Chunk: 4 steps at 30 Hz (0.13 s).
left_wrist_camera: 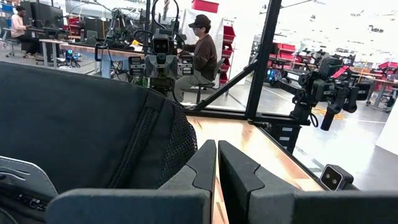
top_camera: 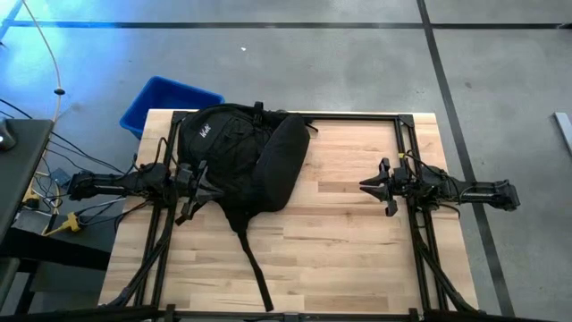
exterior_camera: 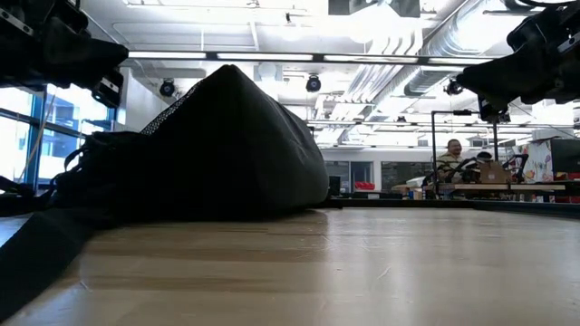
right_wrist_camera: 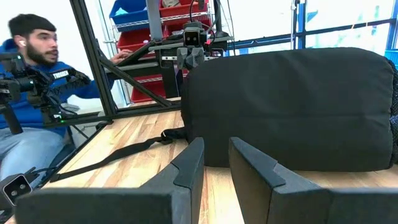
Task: Unpack backpack
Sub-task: Return to Home Position
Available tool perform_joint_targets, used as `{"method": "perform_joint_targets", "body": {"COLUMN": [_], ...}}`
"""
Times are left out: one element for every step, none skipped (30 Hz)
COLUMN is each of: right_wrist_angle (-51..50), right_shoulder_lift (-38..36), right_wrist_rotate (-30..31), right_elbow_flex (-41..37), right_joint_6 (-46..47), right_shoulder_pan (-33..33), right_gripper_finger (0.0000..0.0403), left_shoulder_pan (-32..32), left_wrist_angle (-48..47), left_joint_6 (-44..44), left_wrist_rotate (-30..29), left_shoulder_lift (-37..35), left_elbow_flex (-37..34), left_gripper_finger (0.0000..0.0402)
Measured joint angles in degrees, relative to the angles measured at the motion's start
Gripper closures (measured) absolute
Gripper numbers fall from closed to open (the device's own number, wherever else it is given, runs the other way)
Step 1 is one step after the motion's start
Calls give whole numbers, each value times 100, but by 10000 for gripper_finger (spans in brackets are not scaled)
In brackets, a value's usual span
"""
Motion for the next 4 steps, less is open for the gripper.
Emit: {"method": "perform_joint_targets", "body": {"right_wrist_angle": [-2, -2, -2, -2], "right_shoulder_lift": [0, 0, 0, 0], "right_wrist_rotate": [-1, -1, 2, 2], "right_elbow_flex": [0, 0, 0, 0], "right_joint_6": [0, 0, 0, 0], "right_shoulder_pan": [2, 1, 2, 2], "right_gripper_finger": [341, 341, 341, 341], "left_shoulder_pan": [0, 0, 0, 0], "left_wrist_angle": [-2, 0, -2, -2], "left_joint_6": [2, 0, -1, 0], "left_wrist_rotate": [1, 0, 0, 0], "left_shoulder_lift": [0, 0, 0, 0], "left_elbow_flex": [1, 0, 1, 0], "left_gripper_finger": [402, 402, 402, 402]}}
